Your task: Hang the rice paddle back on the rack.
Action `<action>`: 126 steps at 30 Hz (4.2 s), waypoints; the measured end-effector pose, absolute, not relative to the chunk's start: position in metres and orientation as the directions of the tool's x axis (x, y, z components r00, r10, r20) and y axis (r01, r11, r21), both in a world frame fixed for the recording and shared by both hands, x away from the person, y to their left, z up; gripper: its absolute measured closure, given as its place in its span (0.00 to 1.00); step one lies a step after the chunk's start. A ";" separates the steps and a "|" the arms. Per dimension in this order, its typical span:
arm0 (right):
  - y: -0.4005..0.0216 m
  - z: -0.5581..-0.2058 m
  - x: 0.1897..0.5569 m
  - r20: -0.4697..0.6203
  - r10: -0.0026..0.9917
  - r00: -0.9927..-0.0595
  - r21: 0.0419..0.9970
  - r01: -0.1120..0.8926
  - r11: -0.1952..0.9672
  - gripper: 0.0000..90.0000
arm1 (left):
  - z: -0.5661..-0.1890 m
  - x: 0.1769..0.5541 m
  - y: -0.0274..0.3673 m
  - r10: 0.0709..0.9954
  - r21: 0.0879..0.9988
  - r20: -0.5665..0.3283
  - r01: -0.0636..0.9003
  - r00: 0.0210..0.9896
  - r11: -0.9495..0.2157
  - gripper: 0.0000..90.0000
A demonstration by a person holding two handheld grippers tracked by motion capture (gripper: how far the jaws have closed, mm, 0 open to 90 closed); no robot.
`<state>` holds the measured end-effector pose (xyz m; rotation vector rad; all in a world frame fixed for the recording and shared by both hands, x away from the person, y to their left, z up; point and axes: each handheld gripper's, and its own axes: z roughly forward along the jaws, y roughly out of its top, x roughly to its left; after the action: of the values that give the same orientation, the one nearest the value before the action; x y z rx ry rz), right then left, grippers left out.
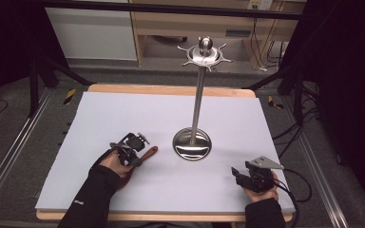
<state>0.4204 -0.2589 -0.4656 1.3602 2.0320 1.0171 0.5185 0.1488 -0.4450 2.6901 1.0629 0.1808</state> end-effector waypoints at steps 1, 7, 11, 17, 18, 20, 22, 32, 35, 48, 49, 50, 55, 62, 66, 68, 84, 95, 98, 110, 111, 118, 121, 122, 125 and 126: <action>-0.259 -0.465 0.420 0.017 0.923 -0.384 0.797 0.563 0.219 0.43 | -0.445 0.518 0.149 0.684 0.273 0.029 0.653 0.729 -0.707 0.87; -0.259 -0.466 0.420 0.009 0.923 -0.386 0.797 0.560 0.226 0.43 | -0.438 0.512 0.152 0.685 0.310 0.021 0.646 0.729 -0.697 0.87; -0.259 -0.466 0.420 0.007 0.922 -0.386 0.797 0.559 0.228 0.43 | -0.434 0.508 0.156 0.687 0.346 0.025 0.639 0.726 -0.687 0.87; -0.259 -0.465 0.420 0.018 0.924 -0.383 0.797 0.564 0.219 0.43 | -0.428 0.499 0.165 0.695 0.413 0.018 0.628 0.719 -0.660 0.87; -0.259 -0.465 0.420 0.017 0.924 -0.383 0.796 0.564 0.219 0.43 | -0.427 0.498 0.166 0.697 0.421 0.018 0.626 0.717 -0.656 0.87; -0.259 -0.465 0.420 0.009 0.923 -0.384 0.797 0.560 0.225 0.43 | -0.427 0.494 0.169 0.697 0.432 0.013 0.624 0.717 -0.651 0.87; -0.259 -0.465 0.420 0.018 0.923 -0.383 0.796 0.564 0.219 0.43 | -0.425 0.492 0.172 0.697 0.442 0.010 0.622 0.717 -0.646 0.87; -0.259 -0.466 0.420 0.008 0.923 -0.384 0.797 0.560 0.226 0.43 | -0.418 0.482 0.185 0.704 0.514 -0.007 0.607 0.710 -0.606 0.87; -0.259 -0.466 0.420 0.007 0.923 -0.385 0.797 0.560 0.227 0.43 | -0.414 0.477 0.190 0.709 0.550 -0.010 0.597 0.705 -0.584 0.87; -0.258 -0.466 0.420 0.003 0.922 -0.386 0.795 0.561 0.233 0.43 | -0.402 0.461 0.209 0.737 0.643 -0.017 0.572 0.675 -0.509 0.87; -0.258 -0.466 0.420 0.003 0.922 -0.386 0.794 0.561 0.233 0.43 | -0.401 0.461 0.210 0.738 0.650 -0.019 0.569 0.674 -0.503 0.87; -0.258 -0.466 0.420 0.002 0.922 -0.386 0.794 0.561 0.233 0.43 | -0.400 0.460 0.211 0.739 0.652 -0.018 0.568 0.674 -0.502 0.87; -0.258 -0.466 0.419 0.013 0.923 -0.383 0.794 0.565 0.223 0.43 | -0.392 0.454 0.219 0.744 0.689 -0.028 0.552 0.668 -0.470 0.87; -0.258 -0.466 0.419 0.011 0.923 -0.384 0.794 0.565 0.225 0.44 | -0.376 0.445 0.231 0.753 0.772 -0.045 0.501 0.656 -0.391 0.87; -0.258 -0.466 0.419 0.011 0.924 -0.383 0.794 0.564 0.225 0.44 | -0.371 0.441 0.238 0.767 0.819 -0.067 0.474 0.638 -0.324 0.87; -0.258 -0.465 0.419 0.012 0.924 -0.383 0.795 0.564 0.224 0.44 | -0.369 0.439 0.240 0.776 0.836 -0.065 0.459 0.628 -0.302 0.87; -0.258 -0.465 0.420 0.013 0.924 -0.383 0.797 0.562 0.222 0.43 | -0.364 0.431 0.240 0.805 0.914 -0.063 0.358 0.590 -0.191 0.87; -0.259 -0.465 0.419 0.006 0.925 -0.379 0.809 0.545 0.218 0.44 | -0.351 0.431 0.235 0.793 0.938 -0.057 0.304 0.607 -0.165 0.87; -0.259 -0.464 0.418 0.014 0.927 -0.374 0.810 0.548 0.209 0.44 | -0.346 0.432 0.232 0.787 0.944 -0.056 0.289 0.614 -0.159 0.87; -0.259 -0.465 0.419 0.003 0.928 -0.373 0.814 0.540 0.215 0.43 | -0.312 0.443 0.208 0.741 0.961 -0.058 0.239 0.669 -0.141 0.87; -0.259 -0.465 0.419 0.002 0.928 -0.374 0.814 0.539 0.216 0.43 | -0.310 0.444 0.205 0.739 0.962 -0.058 0.236 0.671 -0.139 0.87; -0.259 -0.465 0.419 0.004 0.929 -0.371 0.814 0.541 0.212 0.43 | -0.294 0.448 0.189 0.717 0.967 -0.040 0.208 0.696 -0.147 0.87; -0.259 -0.465 0.419 0.002 0.929 -0.371 0.814 0.540 0.214 0.43 | -0.289 0.449 0.184 0.710 0.968 -0.031 0.198 0.704 -0.154 0.87; -0.259 -0.465 0.419 0.002 0.928 -0.372 0.814 0.540 0.215 0.43 | -0.287 0.449 0.183 0.708 0.968 -0.027 0.195 0.705 -0.157 0.87; -0.259 -0.465 0.419 0.002 0.929 -0.371 0.814 0.540 0.214 0.43 | -0.283 0.452 0.181 0.703 0.973 0.004 0.158 0.711 -0.165 0.87; -0.259 -0.465 0.419 0.002 0.929 -0.371 0.814 0.540 0.214 0.43 | -0.282 0.451 0.180 0.703 0.974 0.002 0.159 0.711 -0.163 0.87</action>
<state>0.4194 -0.2591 -0.4646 1.3547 1.9971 1.0306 0.4514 0.1801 -0.2817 1.6988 0.6963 0.5541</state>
